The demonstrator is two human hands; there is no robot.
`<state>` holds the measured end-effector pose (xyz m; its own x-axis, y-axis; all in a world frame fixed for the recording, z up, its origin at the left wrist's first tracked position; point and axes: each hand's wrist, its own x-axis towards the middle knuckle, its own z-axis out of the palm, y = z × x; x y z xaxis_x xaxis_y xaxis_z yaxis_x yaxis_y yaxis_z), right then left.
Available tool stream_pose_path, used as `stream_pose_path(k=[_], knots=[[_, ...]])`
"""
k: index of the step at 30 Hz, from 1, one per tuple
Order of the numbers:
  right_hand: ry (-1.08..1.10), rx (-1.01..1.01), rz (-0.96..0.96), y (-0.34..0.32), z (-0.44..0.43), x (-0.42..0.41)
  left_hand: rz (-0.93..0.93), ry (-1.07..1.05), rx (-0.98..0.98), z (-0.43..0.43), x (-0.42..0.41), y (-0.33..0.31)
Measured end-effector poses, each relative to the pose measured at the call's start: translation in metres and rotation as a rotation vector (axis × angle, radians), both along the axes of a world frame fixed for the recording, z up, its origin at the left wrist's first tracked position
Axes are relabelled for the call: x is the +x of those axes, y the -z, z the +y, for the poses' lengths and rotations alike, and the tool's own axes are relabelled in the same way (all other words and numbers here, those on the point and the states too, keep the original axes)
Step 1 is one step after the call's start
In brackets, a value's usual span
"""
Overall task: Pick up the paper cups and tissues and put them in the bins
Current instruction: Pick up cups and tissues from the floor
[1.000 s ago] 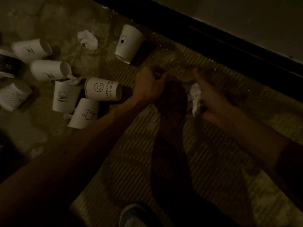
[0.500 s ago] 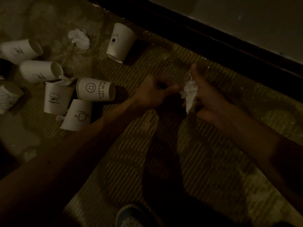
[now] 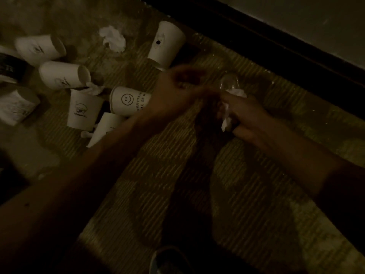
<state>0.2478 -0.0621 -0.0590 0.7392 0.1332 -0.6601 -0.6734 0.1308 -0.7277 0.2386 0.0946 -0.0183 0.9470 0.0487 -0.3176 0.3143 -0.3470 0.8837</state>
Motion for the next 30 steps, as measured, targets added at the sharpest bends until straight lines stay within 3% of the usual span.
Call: stream_pose_path(k=[2,5,7,9,18,24,30], knots=[[-0.023,0.008,-0.001,-0.001,0.004,0.006,-0.127,-0.144,0.150,0.023,0.020,-0.001],[-0.014,0.037,-0.018,-0.003,0.014,0.012,-0.300,-0.151,0.498,0.052,0.055,0.011],[0.000,0.054,-0.039,-0.003,0.017,0.015,-0.274,-0.063,0.773,0.062,0.079,0.027],[-0.005,0.044,-0.055,-0.002,0.019,0.015,-0.191,0.052,0.907,0.064,0.091,0.043],[0.079,0.025,-0.036,0.004,0.019,0.020,-0.148,0.039,0.608,0.050,0.075,0.054],[0.107,-0.016,-0.092,-0.012,0.007,0.016,-0.094,-0.061,0.102,0.002,0.012,0.033],[0.080,-0.205,-0.244,-0.056,-0.046,-0.015,-0.041,0.111,-0.262,-0.060,-0.032,-0.009]])
